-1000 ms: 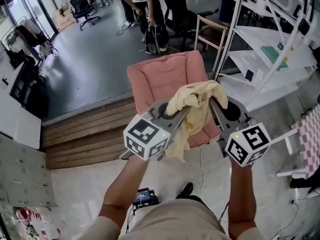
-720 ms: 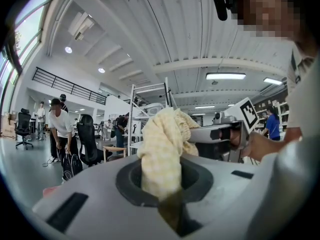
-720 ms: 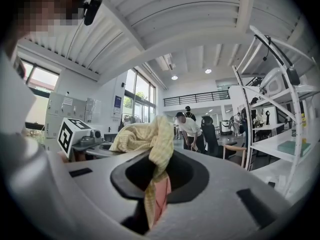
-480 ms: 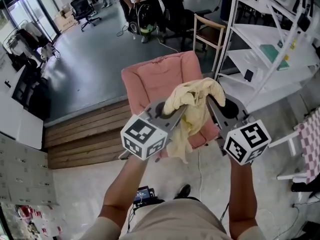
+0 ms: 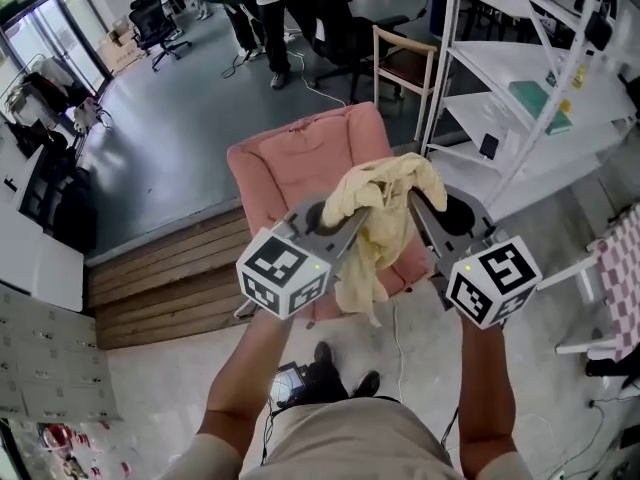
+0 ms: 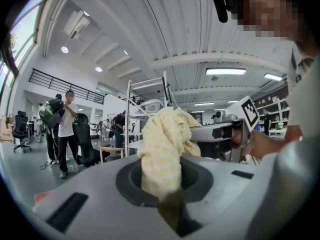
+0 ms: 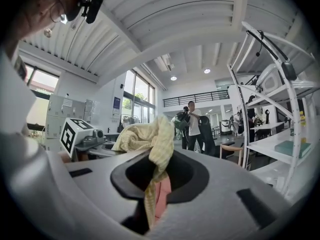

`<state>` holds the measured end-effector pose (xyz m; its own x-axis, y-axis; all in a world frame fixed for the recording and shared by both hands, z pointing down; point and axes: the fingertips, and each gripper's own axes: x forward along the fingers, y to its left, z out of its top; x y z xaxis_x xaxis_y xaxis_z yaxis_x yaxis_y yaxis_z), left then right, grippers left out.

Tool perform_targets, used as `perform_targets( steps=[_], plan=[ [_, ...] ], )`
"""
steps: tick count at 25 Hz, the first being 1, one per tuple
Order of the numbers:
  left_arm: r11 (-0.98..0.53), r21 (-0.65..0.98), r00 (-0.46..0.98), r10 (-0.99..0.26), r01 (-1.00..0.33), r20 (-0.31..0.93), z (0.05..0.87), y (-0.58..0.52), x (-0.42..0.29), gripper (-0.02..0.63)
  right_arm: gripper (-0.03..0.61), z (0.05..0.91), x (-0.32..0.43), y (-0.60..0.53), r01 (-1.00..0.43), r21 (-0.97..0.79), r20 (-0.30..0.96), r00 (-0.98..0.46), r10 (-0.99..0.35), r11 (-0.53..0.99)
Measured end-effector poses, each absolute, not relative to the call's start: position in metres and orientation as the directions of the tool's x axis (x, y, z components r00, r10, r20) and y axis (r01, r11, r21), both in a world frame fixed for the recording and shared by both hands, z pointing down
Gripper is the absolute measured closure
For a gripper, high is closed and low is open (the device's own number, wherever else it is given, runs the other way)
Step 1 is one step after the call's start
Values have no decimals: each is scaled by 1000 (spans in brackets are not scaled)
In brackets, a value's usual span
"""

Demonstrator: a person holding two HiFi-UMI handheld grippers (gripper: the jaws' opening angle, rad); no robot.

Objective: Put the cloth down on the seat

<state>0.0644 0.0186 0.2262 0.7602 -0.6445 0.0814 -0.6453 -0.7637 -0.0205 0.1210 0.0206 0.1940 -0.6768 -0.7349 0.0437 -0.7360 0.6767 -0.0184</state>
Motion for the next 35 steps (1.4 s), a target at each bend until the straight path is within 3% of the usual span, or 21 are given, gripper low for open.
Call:
perform_targets(
  steps=[19,35],
  plan=[
    [-881,-31,879,-473,-472,62,224,-84,79,574,540,191,132,-71,-856,40,70,-513,-856,516],
    [-897,-120,900,-434,-426,45,211,-133,54,574,540,177,106,-119,-873,112,35,-474,-880,475]
  ],
)
